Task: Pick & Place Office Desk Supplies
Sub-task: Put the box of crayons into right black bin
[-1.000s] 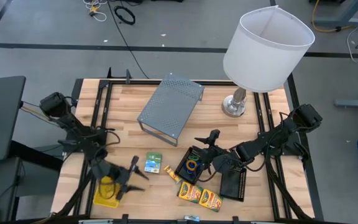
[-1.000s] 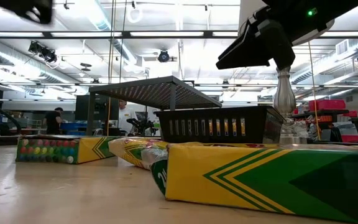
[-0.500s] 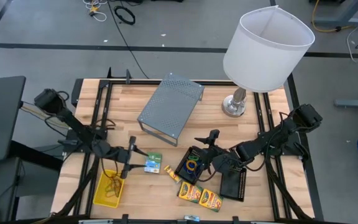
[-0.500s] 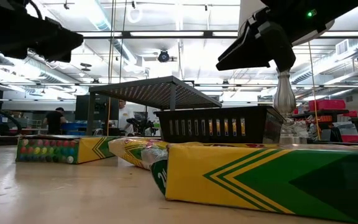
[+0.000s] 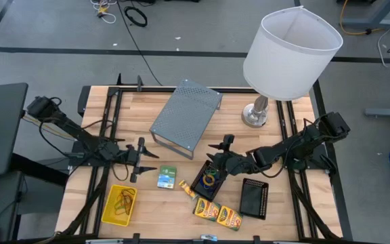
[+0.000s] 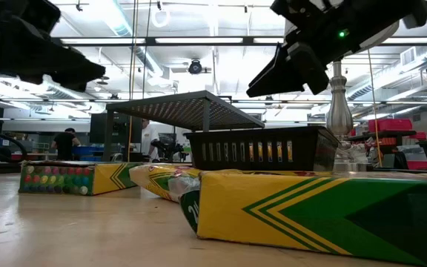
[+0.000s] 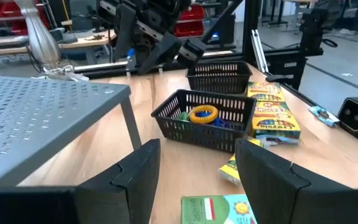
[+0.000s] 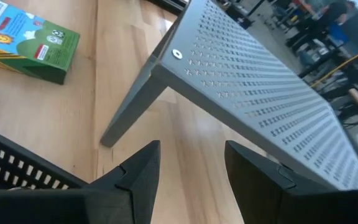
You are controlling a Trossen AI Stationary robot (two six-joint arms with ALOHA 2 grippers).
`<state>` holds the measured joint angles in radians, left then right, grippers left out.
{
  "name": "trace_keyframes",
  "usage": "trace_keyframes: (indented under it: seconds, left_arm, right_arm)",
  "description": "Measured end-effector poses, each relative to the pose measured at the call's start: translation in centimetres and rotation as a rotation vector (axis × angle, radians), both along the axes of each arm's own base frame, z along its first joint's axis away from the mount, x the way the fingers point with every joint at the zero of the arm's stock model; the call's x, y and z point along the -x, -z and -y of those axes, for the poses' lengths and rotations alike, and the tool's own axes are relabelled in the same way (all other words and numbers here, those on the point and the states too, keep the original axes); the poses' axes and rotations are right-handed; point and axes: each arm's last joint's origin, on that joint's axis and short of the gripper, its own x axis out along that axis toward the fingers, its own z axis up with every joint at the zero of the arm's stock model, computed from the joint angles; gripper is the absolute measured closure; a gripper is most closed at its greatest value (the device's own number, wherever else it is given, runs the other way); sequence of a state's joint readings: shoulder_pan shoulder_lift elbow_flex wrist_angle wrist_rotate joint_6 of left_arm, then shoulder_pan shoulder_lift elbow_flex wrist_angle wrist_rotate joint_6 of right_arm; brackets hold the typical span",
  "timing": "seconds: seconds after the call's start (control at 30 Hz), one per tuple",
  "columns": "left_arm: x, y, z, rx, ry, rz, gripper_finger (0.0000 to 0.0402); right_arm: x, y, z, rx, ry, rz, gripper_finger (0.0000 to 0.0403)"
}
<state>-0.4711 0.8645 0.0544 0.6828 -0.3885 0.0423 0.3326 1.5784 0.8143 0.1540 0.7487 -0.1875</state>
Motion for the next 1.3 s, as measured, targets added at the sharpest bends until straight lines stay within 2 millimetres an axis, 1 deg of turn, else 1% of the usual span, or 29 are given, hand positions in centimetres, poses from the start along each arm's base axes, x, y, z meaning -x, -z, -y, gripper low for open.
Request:
trace_keyframes:
  seconds: [0.23, 0.5, 0.67, 0.73, 0.8, 0.9, 1.0, 1.13, 1.3]
  left_arm:
    - [-0.7, 0.1, -2.1, 0.02, 0.021, -0.027, 0.0189]
    - [-1.2, -0.1, -4.6, 0.023, 0.023, -0.01, 0.0189]
    - [-1.1, 0.4, -6.1, 0.06, 0.021, -0.069, 0.0189]
    - [-1.1, 0.3, -6.6, 0.051, 0.002, -0.064, 0.0189]
    - [-1.4, -0.4, -6.9, 0.03, -0.021, -0.041, 0.0189]
    - [-1.9, -2.2, -6.9, -0.013, -0.026, 0.0, 0.0189]
    - [-1.8, -3.4, -6.5, -0.026, 0.005, -0.034, 0.0189]
    - [-0.8, -4.8, -5.7, -0.023, 0.012, -0.008, 0.0189]
    - [0.7, -6.1, -4.6, 0.016, 0.01, 0.091, 0.0189]
  right_arm:
    - [-0.4, 0.0, 0.8, -0.075, -0.031, 0.001, 0.0215]
    - [-0.4, 0.1, 0.7, -0.104, -0.083, -0.013, 0.0215]
    - [-0.5, 0.2, 0.4, -0.155, -0.151, -0.025, 0.0215]
    - [-0.5, 0.2, 0.4, -0.157, -0.154, -0.025, 0.0215]
    - [-0.5, 0.2, 0.4, -0.157, -0.154, -0.024, 0.0215]
    - [-0.5, 0.2, 0.4, -0.167, -0.147, -0.02, 0.0215]
    - [-0.5, 0.2, 0.4, -0.185, -0.137, -0.014, 0.0215]
    - [-0.5, 0.2, 0.4, -0.193, -0.133, -0.012, 0.0215]
    - [-0.5, 0.2, 0.4, -0.192, -0.133, -0.013, 0.0215]
